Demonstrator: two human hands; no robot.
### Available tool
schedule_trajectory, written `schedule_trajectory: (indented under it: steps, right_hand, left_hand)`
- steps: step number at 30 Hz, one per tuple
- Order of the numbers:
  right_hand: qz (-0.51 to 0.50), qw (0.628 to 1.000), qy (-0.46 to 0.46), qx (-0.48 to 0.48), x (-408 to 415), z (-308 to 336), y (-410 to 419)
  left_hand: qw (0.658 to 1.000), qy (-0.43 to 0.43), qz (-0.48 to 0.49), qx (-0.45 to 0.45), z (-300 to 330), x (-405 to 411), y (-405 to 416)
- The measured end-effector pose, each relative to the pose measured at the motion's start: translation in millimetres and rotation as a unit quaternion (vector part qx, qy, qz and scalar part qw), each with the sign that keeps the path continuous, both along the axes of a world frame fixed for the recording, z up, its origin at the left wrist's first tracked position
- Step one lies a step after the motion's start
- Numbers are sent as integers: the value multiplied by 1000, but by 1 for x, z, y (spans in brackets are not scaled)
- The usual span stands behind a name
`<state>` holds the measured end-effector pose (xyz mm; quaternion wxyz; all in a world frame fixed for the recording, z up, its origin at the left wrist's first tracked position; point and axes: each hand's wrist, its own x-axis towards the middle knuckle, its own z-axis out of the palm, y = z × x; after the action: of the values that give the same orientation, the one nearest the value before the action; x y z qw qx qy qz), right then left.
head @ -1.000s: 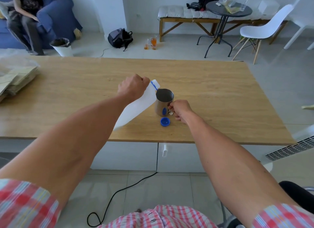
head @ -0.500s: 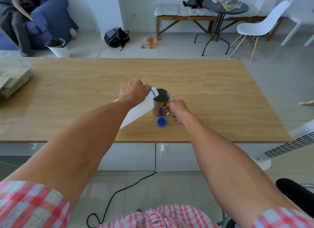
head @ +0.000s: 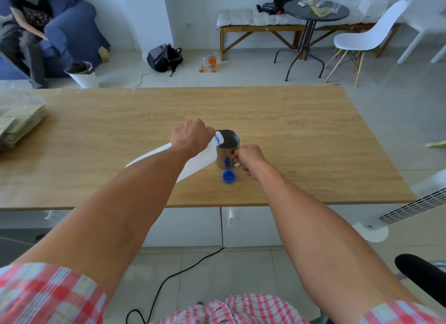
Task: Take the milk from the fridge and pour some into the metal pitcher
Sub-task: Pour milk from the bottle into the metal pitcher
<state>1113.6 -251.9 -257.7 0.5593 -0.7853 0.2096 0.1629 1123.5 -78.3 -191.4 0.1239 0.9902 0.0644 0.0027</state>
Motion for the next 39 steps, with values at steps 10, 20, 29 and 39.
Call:
schedule_trajectory:
  steps: [10, 20, 29, 39]
  right_hand:
    - [3, 1000, 17, 1, 0, 4, 1]
    - [-18, 999, 31, 3, 5, 0, 5]
    - [-20, 999, 31, 6, 4, 1, 4]
    - [-16, 999, 42, 5, 4, 3, 3]
  left_hand:
    - [999, 17, -21, 29, 9, 3, 0]
    - [998, 28, -27, 41, 15, 7, -7]
    - [998, 34, -36, 41, 17, 7, -7]
    - [998, 39, -27, 47, 17, 9, -7]
